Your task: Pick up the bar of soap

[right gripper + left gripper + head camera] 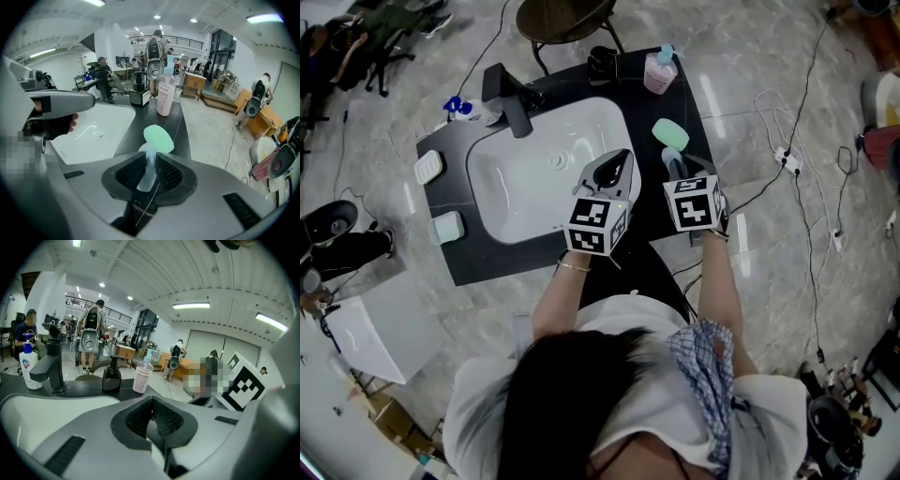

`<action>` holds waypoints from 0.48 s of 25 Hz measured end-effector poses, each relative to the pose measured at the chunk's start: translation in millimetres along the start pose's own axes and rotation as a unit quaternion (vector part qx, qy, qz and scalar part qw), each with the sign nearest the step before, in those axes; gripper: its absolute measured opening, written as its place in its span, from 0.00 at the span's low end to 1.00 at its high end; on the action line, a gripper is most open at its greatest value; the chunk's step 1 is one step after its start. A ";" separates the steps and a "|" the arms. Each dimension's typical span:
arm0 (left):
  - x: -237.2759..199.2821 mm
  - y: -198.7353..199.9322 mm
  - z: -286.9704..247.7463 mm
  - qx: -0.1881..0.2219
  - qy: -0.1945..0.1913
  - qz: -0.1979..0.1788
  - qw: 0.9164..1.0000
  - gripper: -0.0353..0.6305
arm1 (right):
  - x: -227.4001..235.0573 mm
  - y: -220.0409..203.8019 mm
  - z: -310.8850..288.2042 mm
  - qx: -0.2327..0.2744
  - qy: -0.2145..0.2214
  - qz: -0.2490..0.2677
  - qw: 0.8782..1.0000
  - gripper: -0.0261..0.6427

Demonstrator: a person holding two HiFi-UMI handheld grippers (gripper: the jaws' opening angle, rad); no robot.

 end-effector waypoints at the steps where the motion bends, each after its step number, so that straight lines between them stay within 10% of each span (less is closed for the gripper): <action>1: -1.1 0.5 -0.5 0.000 0.001 0.000 1.000 0.07 | 2.3 -0.5 -1.4 -0.001 0.001 -0.004 1.000 0.15; 12: -5.2 4.4 -5.0 -0.004 0.009 -0.008 1.000 0.07 | 19.5 -11.6 -21.5 -0.044 -0.017 -0.035 0.998 0.07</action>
Point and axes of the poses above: the fingertips, and each gripper's own axes: z backward along the fingers, x to its right, y out of its top, the point moved 9 cm from there along z, backward along the fingers, and after that the axes turned 4 degrees about -z, right-handed, at the moved point
